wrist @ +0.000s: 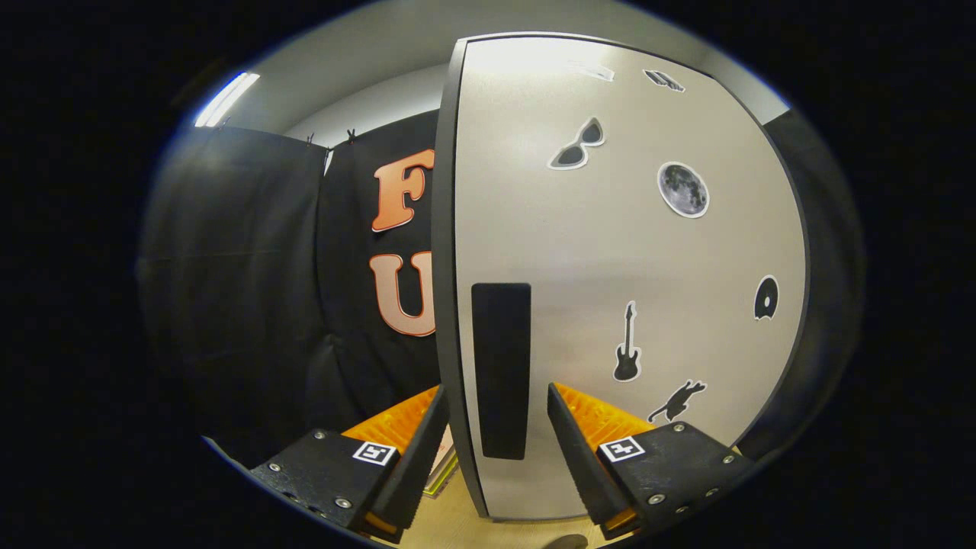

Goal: Open the shoe cabinet door, grab the shoes and put them into the shoe cabinet, then close the shoe cabinet door.

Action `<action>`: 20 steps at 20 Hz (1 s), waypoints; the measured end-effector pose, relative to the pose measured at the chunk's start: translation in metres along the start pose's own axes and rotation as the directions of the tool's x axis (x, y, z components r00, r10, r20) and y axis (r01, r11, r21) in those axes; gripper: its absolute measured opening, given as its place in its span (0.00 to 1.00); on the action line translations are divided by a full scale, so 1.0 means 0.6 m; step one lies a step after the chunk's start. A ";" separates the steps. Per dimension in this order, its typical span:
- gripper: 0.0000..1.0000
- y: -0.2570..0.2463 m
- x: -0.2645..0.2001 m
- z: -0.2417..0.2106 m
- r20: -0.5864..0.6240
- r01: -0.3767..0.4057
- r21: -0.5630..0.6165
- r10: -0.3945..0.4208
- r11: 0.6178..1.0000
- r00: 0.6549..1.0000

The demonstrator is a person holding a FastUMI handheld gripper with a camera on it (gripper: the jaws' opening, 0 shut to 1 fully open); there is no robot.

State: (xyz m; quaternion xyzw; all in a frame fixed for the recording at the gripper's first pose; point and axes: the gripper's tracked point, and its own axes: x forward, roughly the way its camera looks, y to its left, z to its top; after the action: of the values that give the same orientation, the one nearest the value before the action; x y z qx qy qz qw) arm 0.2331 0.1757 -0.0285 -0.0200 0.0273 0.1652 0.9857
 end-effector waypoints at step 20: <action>0.26 -0.020 -0.040 0.004 -0.004 0.096 0.053 -0.096 0.994 0.995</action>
State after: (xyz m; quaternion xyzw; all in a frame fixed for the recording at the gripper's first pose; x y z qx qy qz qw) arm 0.2144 0.1565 -0.0243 0.0048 0.0316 0.1167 0.9927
